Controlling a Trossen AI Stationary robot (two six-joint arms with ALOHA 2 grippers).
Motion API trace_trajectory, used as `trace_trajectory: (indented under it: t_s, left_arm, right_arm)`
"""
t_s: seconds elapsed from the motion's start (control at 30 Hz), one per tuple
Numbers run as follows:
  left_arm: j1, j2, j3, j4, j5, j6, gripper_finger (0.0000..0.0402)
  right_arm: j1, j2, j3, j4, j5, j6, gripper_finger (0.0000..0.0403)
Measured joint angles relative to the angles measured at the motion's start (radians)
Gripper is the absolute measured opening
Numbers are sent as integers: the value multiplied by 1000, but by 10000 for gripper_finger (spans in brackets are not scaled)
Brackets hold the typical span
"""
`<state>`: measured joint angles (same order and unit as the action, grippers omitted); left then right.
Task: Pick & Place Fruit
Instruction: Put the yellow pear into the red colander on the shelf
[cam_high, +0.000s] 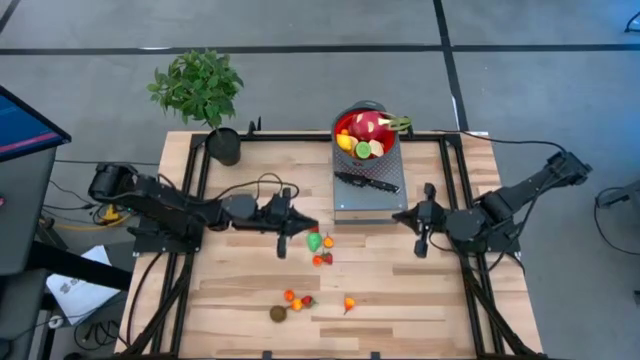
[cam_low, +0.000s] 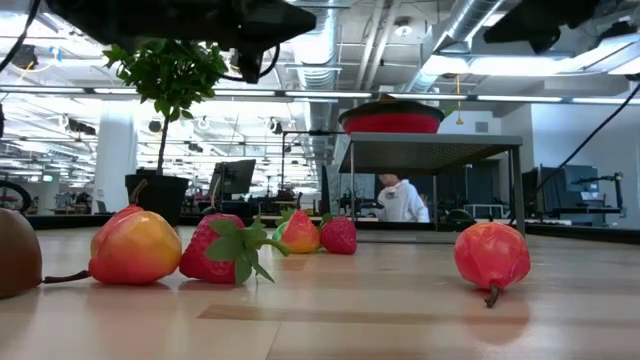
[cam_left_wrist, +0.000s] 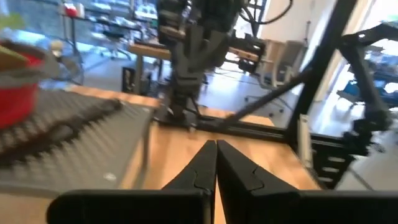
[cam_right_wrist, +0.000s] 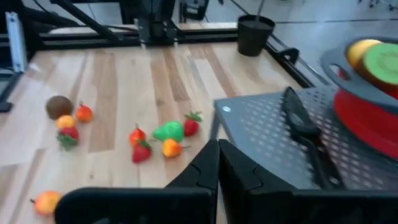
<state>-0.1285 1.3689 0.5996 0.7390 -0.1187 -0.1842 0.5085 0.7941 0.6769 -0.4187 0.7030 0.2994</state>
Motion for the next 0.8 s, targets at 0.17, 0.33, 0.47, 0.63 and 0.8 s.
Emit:
trace_trajectory:
  t_s: [0.17, 0.33, 0.47, 0.63, 0.8]
  left_arm:
    - [-63, 0, -25, 1, -1, -33, 4]
    - [-134, 0, -29, 2, -9, -34, 3]
    - [-190, 0, -29, 2, -58, -34, 3]
    - [-252, 0, -29, -41, -172, -38, 3]
    - [-300, 4, -29, -68, -285, -82, 3]
  right_arm:
    - [16, 55, 0, 88, 0, -1, 0]
    - [14, 130, 0, 163, 0, -2, 0]
    - [14, 181, 0, 202, 0, -2, 0]
    - [16, 211, 0, 273, -1, -2, 0]
    - [17, 206, 0, 293, 0, -2, 0]
